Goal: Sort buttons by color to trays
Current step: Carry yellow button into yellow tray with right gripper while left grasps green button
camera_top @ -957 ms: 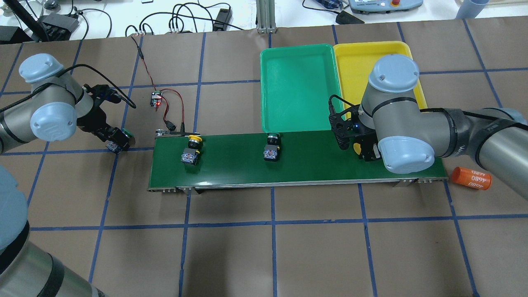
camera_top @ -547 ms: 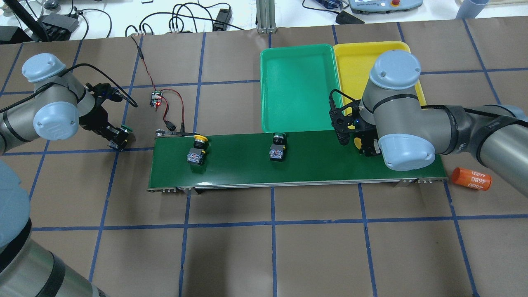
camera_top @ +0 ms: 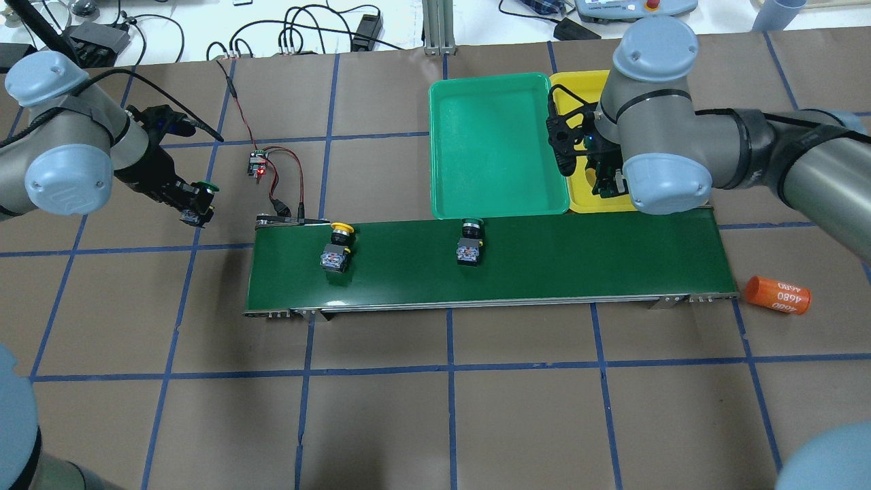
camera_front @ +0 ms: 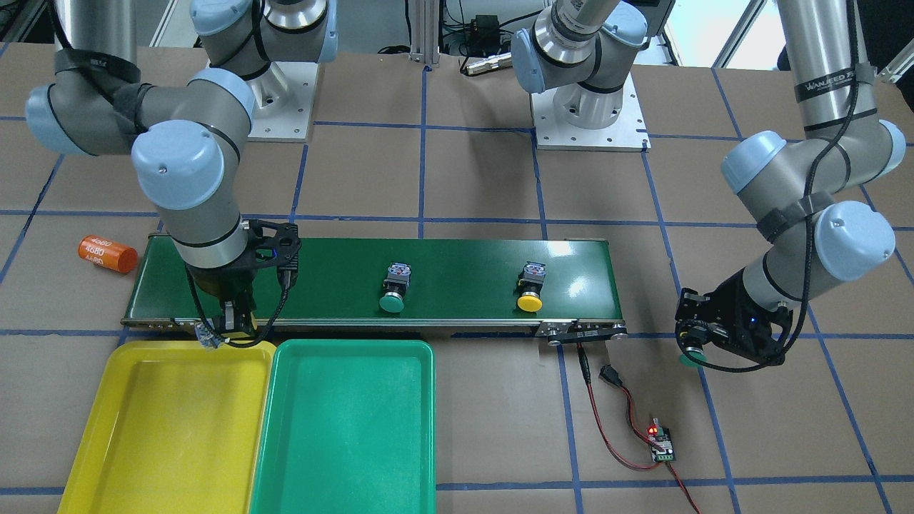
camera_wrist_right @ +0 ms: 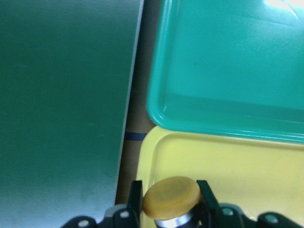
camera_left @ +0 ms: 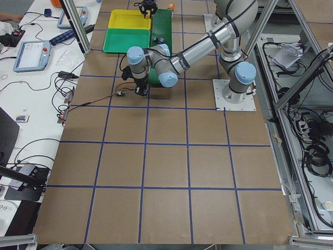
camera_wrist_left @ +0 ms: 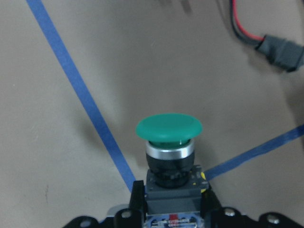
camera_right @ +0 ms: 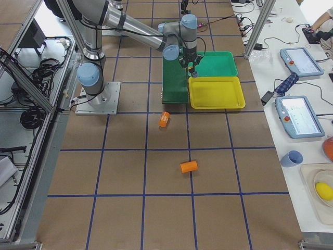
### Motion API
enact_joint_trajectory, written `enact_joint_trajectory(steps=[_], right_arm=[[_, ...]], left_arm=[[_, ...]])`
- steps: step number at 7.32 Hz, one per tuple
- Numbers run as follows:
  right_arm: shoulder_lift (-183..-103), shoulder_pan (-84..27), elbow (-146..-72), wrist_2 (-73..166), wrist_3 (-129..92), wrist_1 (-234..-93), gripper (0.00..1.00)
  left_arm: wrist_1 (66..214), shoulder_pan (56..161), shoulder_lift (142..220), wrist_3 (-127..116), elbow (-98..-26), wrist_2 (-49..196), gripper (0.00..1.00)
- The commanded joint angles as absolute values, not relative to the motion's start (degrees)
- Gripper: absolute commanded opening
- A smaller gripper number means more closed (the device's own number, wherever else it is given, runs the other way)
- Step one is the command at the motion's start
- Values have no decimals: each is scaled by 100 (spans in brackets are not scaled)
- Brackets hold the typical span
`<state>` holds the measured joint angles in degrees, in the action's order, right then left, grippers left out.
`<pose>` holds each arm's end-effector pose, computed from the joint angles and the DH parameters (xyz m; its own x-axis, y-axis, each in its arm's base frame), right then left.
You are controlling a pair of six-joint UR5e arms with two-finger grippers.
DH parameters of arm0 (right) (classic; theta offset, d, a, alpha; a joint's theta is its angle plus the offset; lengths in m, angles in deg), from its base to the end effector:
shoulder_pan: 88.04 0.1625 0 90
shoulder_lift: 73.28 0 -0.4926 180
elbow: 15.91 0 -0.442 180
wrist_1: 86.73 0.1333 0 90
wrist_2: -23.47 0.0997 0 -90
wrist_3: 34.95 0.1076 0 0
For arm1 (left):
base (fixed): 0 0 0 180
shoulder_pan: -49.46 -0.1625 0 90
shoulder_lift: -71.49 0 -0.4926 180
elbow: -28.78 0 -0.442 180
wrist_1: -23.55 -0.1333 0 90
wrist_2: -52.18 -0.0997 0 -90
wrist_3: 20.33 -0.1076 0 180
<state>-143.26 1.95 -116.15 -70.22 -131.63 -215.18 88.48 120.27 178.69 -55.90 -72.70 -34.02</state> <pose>0.1263 -0.6644 0.3105 0.1159 -0.9842 0.1341 -0.9912 -0.1059 0.0798 0.0732 -0.6375 0.3075 -0.9562 0.2783 0.0904 0.2805 0.9598 0.0127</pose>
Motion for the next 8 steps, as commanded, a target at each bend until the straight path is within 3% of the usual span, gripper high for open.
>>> enact_joint_trajectory(steps=[1, 2, 5, 8], right_arm=[[-13727, -23, -10838, -7022, -12891, -21348, 50], [-13735, -76, -10854, -7004, -12804, -21094, 99], [-13944, -121, -10880, -6943, -12226, -20647, 100], [-14359, -94, -10959, -6943, -10188, -19740, 100]], left_arm=[[9271, 12372, 17382, -4544, -7308, -3413, 0], [9298, 12538, 17276, -4303, -7448, -3387, 0], [9228, 12917, 17073, -3328, -8063, -3343, 0], [9106, 13067, 17247, -3386, -8082, -3360, 0]])
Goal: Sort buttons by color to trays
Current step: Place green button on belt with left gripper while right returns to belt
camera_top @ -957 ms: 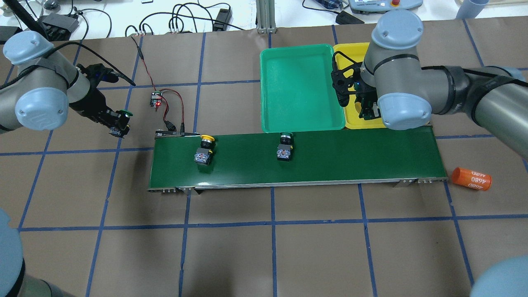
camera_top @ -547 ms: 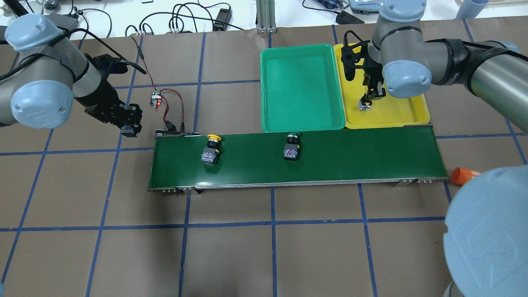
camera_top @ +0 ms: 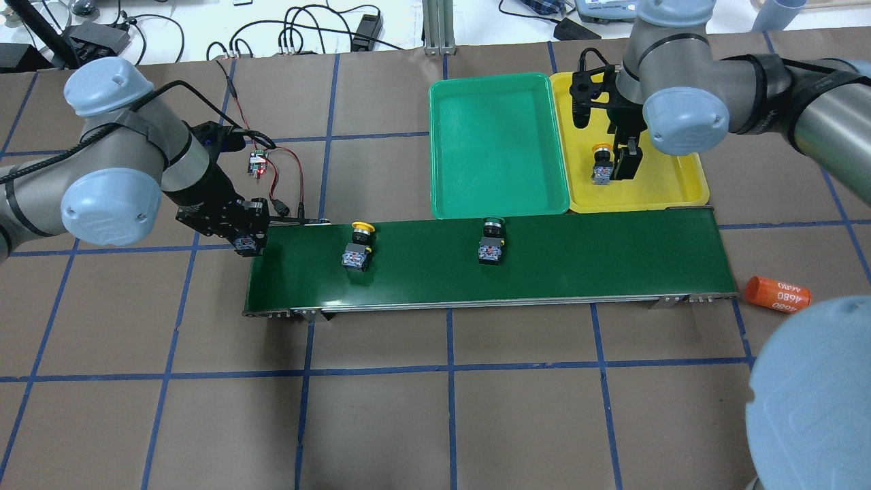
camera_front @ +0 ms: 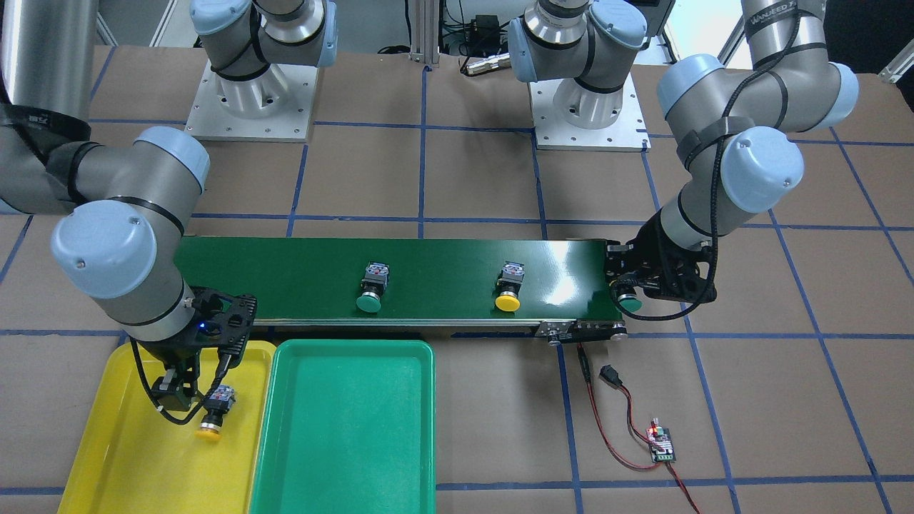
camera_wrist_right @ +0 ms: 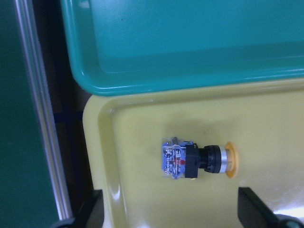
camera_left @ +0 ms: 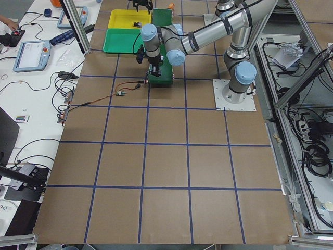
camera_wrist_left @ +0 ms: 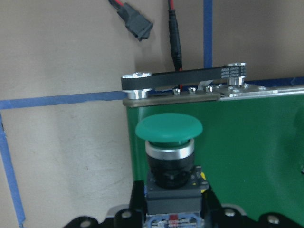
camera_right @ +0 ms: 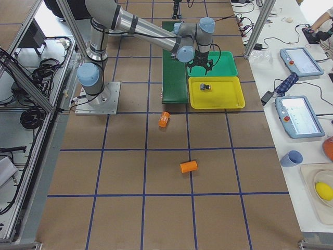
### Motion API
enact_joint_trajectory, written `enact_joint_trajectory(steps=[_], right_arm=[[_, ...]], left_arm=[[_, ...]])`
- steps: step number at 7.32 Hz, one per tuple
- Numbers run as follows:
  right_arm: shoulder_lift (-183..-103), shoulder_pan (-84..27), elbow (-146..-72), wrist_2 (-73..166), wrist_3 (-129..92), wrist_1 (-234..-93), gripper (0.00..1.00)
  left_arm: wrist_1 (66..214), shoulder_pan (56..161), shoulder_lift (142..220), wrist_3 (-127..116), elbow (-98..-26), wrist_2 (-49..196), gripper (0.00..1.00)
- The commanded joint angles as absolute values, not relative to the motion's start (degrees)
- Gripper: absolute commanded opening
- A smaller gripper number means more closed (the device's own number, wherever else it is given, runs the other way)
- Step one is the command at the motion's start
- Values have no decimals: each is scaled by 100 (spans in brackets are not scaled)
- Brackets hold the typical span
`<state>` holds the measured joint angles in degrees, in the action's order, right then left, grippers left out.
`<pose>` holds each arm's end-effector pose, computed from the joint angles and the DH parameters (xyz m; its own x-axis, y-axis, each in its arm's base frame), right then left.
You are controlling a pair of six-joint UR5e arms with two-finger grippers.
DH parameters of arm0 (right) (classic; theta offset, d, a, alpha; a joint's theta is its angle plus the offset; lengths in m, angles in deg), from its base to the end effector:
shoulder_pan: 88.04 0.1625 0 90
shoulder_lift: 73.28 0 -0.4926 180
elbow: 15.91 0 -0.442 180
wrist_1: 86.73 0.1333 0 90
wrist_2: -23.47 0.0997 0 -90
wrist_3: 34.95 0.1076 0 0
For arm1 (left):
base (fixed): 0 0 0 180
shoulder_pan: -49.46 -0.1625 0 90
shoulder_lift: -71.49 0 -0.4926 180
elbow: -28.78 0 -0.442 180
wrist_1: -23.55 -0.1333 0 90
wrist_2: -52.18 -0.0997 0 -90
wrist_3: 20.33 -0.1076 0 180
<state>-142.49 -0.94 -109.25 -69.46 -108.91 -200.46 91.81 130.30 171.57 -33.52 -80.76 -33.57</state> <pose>0.0934 -0.6828 0.3342 -0.3242 -0.9460 0.0074 -0.9446 0.3242 0.0511 -0.0512 -0.5699 0.3091 -0.9930 0.0588 0.1028 0.0708 0.9906 0.1167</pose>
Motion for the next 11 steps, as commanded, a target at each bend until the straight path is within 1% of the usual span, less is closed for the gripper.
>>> enact_joint_trajectory(steps=[1, 2, 3, 4, 5, 6, 7, 8, 9, 11], right_arm=[[-14568, -86, -11151, -6943, -9444, -19721, 100], [-14718, -86, -11414, -6925, -8958, -19721, 100], [-14859, -86, -11686, -6899, -8405, -19712, 100], [-15034, -86, -11985, -6507, -7773, -19712, 100], [-15166, -86, -12188, -6268, -7419, -19721, 95], [-15229, -86, -12364, -6240, -7363, -19669, 84], [-15238, -77, -12488, -6109, -6753, -19703, 92], [-15229, -77, -12489, -5620, -5894, -19721, 100], [-15212, -42, -12489, -5563, -5407, -19738, 100], [-15212, 37, -12445, -5519, -4965, -19834, 100]], left_arm=[[8948, 13085, 17248, -3378, -8099, -3343, 0], [8947, 13085, 17248, -3404, -8134, -3352, 35], [9016, 13094, 17205, -3317, -8187, -3265, 75], [9043, 13094, 17187, -3291, -8257, -3194, 97], [9078, 13094, 17056, -3168, -8284, -3237, 100], [9104, 13094, 17003, -3150, -8206, -3246, 100], [9218, 13094, 16863, -3141, -7996, -3298, 100], [9611, 13094, 16687, -3141, -7542, -3316, 100], [10171, 13094, 16616, -3141, -7024, -3412, 100], [10852, 13129, 16493, -3097, -6318, -3537, 100]])
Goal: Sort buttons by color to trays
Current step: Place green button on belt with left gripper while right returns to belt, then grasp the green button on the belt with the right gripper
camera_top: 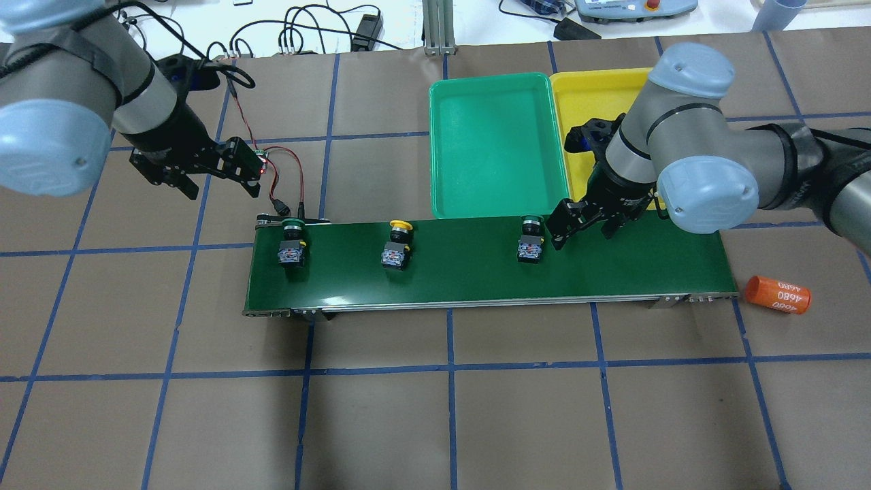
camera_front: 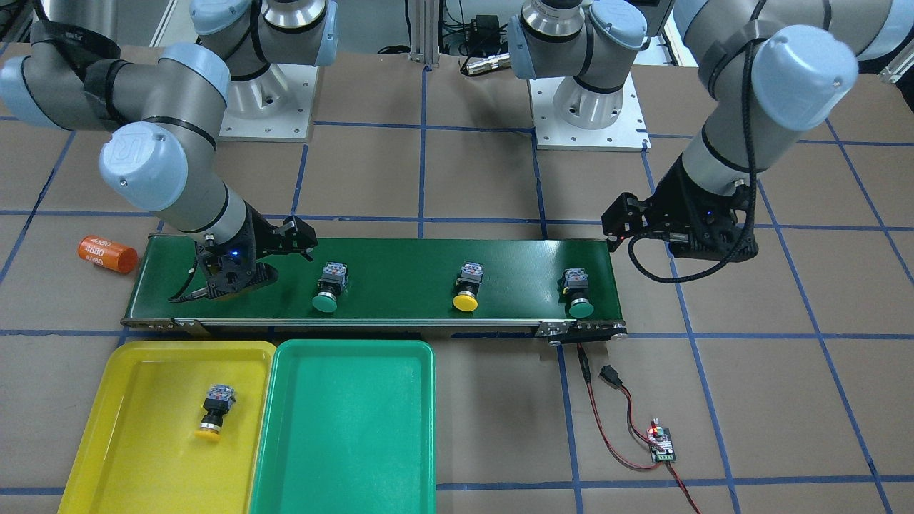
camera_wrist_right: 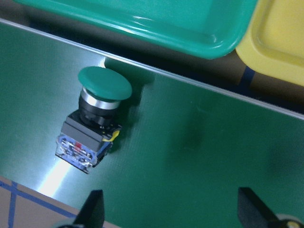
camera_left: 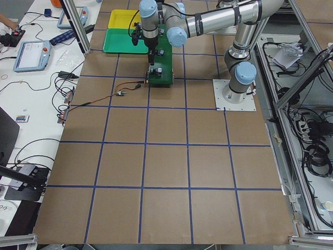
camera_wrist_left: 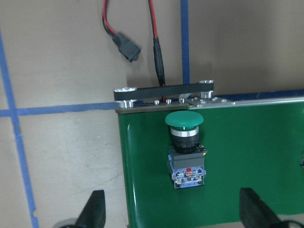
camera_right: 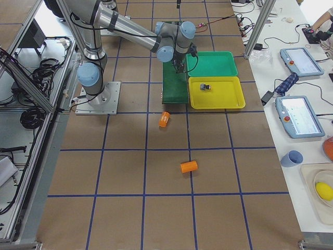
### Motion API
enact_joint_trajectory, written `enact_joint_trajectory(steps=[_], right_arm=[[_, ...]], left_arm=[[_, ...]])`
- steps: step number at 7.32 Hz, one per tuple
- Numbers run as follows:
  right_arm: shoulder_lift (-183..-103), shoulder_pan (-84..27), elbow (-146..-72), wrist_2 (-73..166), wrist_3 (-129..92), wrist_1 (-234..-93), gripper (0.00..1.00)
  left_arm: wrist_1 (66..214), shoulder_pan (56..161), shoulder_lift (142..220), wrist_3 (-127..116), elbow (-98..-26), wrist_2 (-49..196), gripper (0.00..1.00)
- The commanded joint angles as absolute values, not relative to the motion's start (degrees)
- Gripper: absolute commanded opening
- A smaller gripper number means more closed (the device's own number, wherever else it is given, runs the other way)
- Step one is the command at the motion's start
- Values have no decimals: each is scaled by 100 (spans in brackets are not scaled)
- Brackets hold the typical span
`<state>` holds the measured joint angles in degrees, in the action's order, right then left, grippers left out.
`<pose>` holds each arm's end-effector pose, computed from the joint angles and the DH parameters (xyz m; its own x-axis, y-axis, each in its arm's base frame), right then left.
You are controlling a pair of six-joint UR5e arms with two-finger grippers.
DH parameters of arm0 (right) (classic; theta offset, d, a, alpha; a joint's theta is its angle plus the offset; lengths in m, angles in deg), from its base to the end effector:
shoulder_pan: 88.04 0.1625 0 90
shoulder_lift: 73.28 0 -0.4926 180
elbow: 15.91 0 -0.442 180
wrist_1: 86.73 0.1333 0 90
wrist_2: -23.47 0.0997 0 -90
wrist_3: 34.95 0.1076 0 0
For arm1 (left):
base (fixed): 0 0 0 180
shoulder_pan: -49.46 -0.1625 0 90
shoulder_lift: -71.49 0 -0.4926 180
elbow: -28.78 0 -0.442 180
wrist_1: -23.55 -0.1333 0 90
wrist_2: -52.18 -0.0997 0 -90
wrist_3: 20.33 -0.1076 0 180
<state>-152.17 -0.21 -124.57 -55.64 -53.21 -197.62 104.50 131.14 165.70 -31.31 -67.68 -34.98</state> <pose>0.1323 -0.5662 0.3066 -0.9425 -0.2464 -0.2256 -0.2716 0.9584 0.0881 -0.0551 -0.5812 0.4617 -0.9975 0.0451 0.0540 0.0462 0.9988 0.0183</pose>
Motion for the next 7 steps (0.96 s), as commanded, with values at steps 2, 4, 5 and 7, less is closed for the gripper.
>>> enact_joint_trajectory(steps=[2, 4, 5, 7], right_arm=[[-15054, 352, -12471, -5527, -4560, -20281, 100], [-14887, 538, -12480, -5588, -4313, -20485, 100], [-14860, 538, -12489, -5650, -4400, -20564, 89], [-14860, 530, -12489, -5999, -4453, -20521, 31]], left_arm=[[11634, 13618, 16379, -2398, -5825, -3668, 100], [11663, 14050, 16282, -2315, -5962, -3957, 100], [11662, 14052, 16281, -2315, -5964, -4010, 100], [11540, 13868, 16308, -2289, -5999, -3993, 100]])
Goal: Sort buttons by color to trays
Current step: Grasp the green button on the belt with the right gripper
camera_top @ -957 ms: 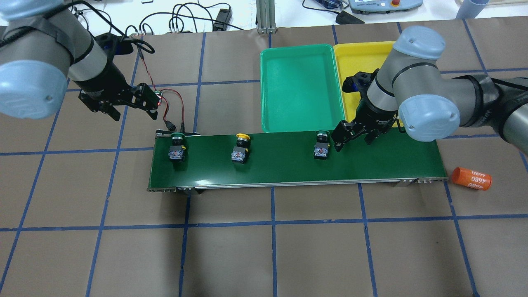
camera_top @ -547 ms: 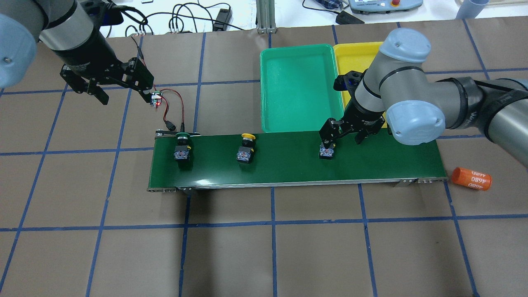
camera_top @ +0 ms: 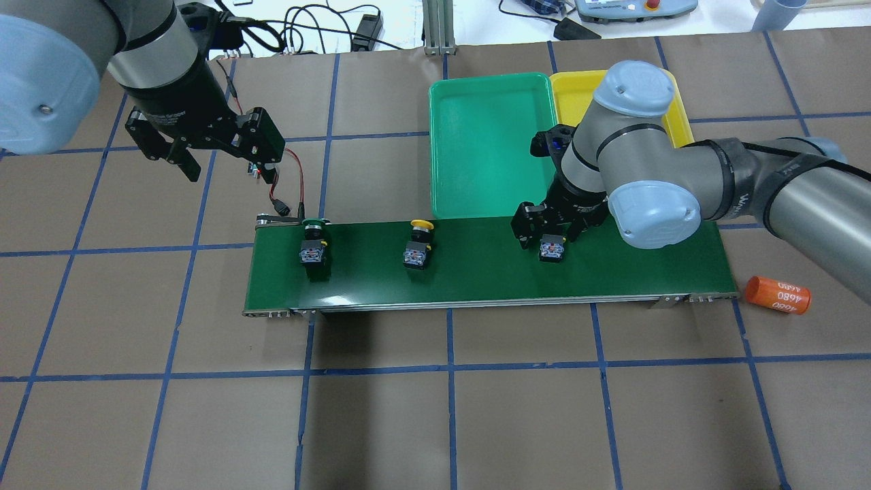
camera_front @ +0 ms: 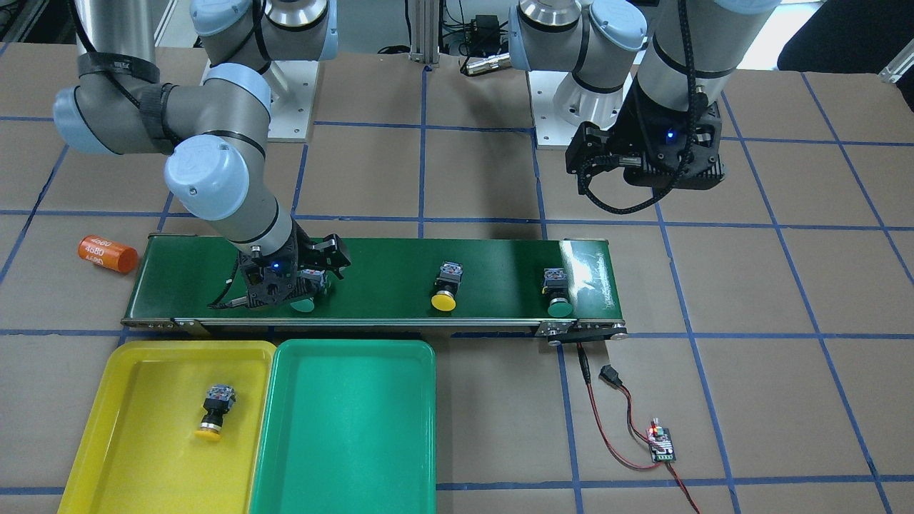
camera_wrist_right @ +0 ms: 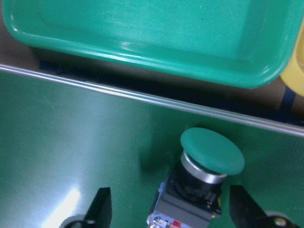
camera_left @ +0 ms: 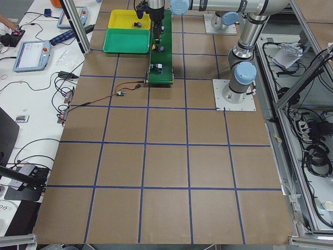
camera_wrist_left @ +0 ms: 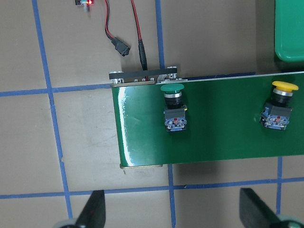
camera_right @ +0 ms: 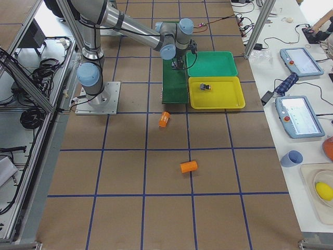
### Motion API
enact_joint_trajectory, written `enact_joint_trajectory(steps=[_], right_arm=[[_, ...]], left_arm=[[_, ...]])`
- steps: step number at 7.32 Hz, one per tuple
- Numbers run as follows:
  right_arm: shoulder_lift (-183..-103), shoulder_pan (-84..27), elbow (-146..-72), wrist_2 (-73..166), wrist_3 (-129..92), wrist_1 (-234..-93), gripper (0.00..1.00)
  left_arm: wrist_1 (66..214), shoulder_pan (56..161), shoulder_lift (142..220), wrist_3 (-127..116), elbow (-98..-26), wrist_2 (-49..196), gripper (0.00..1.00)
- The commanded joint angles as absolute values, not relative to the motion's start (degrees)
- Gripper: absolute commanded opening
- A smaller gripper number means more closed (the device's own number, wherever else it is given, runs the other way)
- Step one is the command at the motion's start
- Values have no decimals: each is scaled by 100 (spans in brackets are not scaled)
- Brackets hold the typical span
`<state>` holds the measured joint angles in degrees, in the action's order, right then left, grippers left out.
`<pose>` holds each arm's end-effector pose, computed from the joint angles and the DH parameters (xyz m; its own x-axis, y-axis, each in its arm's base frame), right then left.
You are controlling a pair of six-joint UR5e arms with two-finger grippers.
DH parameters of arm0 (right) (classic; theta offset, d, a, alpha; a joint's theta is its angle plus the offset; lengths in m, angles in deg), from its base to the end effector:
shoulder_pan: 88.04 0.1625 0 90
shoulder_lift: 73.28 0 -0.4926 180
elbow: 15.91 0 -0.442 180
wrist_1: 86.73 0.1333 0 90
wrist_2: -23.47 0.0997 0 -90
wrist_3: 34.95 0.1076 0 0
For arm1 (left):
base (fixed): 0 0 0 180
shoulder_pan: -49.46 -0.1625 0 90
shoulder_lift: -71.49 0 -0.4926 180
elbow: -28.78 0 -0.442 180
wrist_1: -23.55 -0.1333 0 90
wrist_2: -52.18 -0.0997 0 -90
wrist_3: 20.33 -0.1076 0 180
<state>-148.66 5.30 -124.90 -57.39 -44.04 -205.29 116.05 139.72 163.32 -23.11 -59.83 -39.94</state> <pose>0.1841 -0.5727 0.2799 -0.9649 -0.2001 -0.1702 -0.2131 0.9751 0.0619 -0.1318 -0.5512 0.5390 -0.9979 0.0549 -0.0344 0.0530 0.9972 0.0530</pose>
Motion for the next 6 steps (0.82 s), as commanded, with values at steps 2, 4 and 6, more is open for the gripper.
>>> enact_joint_trajectory(steps=[2, 4, 6], right_arm=[[-14851, 538, -12428, -6108, -4479, -20512, 22], [-14642, 538, -11982, -6108, -4480, -20494, 21], [-14237, 591, -10878, -6099, -4471, -20024, 23]], left_arm=[[11583, 13788, 16325, -2297, -6008, -4010, 100], [11575, 13788, 16308, -2297, -6008, -4019, 100], [11566, 13841, 16351, -2297, -5982, -4020, 100]])
